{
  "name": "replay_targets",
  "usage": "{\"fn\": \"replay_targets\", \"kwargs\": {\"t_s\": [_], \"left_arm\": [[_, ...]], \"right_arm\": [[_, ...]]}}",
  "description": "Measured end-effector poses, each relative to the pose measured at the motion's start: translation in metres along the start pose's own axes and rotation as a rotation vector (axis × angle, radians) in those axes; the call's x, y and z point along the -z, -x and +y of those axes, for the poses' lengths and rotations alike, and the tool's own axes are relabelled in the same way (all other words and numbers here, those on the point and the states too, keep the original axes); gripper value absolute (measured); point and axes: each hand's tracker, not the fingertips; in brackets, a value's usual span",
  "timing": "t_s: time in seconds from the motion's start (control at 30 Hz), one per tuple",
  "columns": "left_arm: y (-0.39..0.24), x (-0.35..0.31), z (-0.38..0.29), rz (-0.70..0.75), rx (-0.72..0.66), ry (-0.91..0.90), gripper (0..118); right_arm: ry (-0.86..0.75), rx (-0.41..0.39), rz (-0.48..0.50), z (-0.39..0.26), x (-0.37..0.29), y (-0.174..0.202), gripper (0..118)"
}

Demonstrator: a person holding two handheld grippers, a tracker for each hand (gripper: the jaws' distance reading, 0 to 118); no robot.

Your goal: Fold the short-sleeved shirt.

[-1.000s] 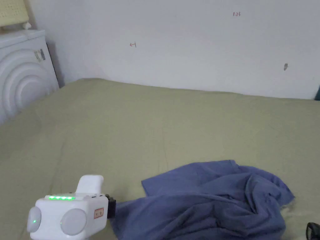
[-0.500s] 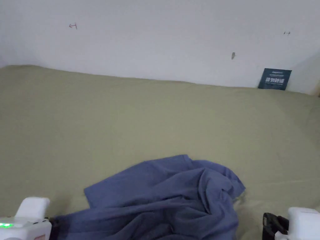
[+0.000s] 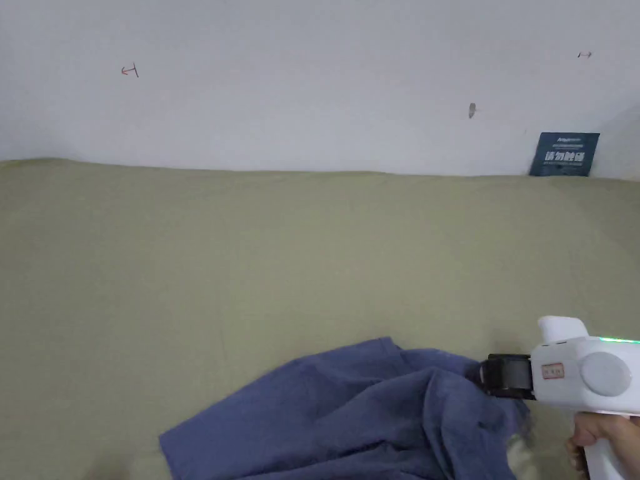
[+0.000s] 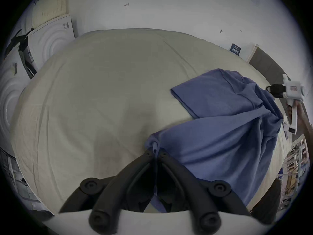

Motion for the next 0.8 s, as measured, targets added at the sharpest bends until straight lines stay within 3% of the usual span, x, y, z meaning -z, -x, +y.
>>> {"fn": "replay_targets", "kwargs": {"t_s": [0.03, 0.07, 0.17, 0.2, 0.23, 0.3, 0.4, 0.6, 0.8], "left_arm": [[-0.001, 0.002, 0.001, 0.000, -0.002, 0.002, 1], [-0.001, 0.003, 0.000, 0.000, -0.007, 0.001, 1], [-0.002, 0.005, 0.001, 0.000, -0.019, 0.004, 1], [-0.003, 0.005, 0.001, 0.001, -0.028, 0.007, 1], [-0.003, 0.003, 0.001, 0.001, -0.034, 0.008, 1], [-0.002, -0.003, 0.006, 0.001, -0.054, 0.018, 1], [0.010, -0.036, 0.012, 0.036, -0.126, -0.042, 1], [0.045, -0.158, 0.046, 0.117, -0.104, -0.223, 1], [0.042, -0.267, 0.086, 0.110, -0.096, -0.418, 1]], "right_arm": [[-0.094, 0.000, 0.009, -0.001, -0.002, 0.000, 109], [0.001, -0.042, -0.019, -0.018, 0.005, 0.006, 104], [0.096, -0.184, -0.106, -0.027, 0.024, 0.017, 103], [0.052, -0.182, -0.090, -0.017, 0.025, 0.019, 101], [0.051, -0.156, -0.086, -0.014, 0.018, 0.019, 80], [0.009, -0.106, -0.005, -0.010, -0.006, 0.019, 3], [-0.091, -0.149, 0.004, -0.003, -0.062, 0.019, 3], [-0.271, -0.037, 0.087, 0.000, -0.213, -0.002, 3], [-0.429, -0.013, 0.142, -0.008, -0.325, -0.010, 3]]}}
